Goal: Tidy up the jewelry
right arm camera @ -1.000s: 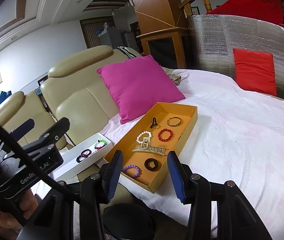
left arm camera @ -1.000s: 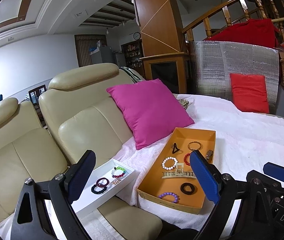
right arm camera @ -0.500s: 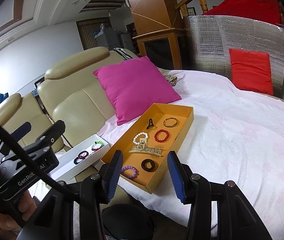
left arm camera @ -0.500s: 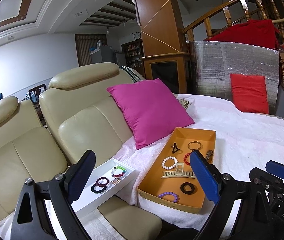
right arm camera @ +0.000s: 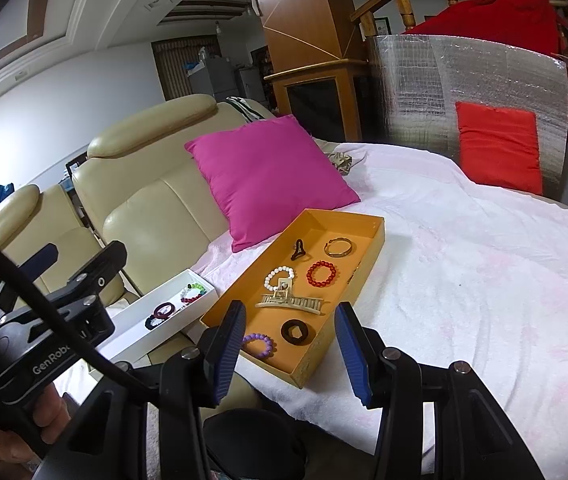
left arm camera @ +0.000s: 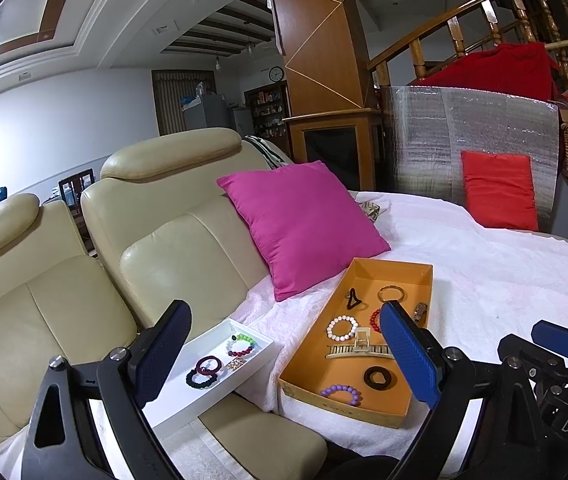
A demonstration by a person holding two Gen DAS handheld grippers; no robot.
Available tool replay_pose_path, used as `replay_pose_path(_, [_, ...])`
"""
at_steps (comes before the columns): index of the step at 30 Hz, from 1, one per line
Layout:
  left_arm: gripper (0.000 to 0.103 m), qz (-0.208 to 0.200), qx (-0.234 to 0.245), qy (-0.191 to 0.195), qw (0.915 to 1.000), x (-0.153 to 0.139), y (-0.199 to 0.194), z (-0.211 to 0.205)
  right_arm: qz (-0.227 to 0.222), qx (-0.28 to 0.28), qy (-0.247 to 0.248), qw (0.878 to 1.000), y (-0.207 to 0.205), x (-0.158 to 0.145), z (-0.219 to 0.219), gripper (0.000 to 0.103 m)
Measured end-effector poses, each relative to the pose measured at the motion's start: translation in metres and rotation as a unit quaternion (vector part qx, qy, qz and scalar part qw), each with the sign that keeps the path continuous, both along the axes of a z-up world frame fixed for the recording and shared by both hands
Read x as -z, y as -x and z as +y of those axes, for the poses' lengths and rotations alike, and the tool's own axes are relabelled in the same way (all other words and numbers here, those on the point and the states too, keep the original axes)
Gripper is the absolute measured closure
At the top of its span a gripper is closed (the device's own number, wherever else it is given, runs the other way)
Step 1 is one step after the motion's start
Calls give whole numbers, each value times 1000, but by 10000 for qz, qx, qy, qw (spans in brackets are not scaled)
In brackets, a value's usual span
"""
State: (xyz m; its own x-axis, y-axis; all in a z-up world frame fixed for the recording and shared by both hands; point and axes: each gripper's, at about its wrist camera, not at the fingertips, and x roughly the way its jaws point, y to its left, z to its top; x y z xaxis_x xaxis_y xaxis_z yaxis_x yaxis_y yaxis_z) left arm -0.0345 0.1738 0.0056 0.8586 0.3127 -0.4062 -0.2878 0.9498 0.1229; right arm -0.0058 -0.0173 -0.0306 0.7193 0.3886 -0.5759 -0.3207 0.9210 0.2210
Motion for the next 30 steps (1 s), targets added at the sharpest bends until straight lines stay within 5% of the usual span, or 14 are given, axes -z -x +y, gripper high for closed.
replay_pose_path(30, [8, 45, -44, 12, 10000, 4, -1, 11, 43, 42, 112, 9999, 1, -1, 12, 52])
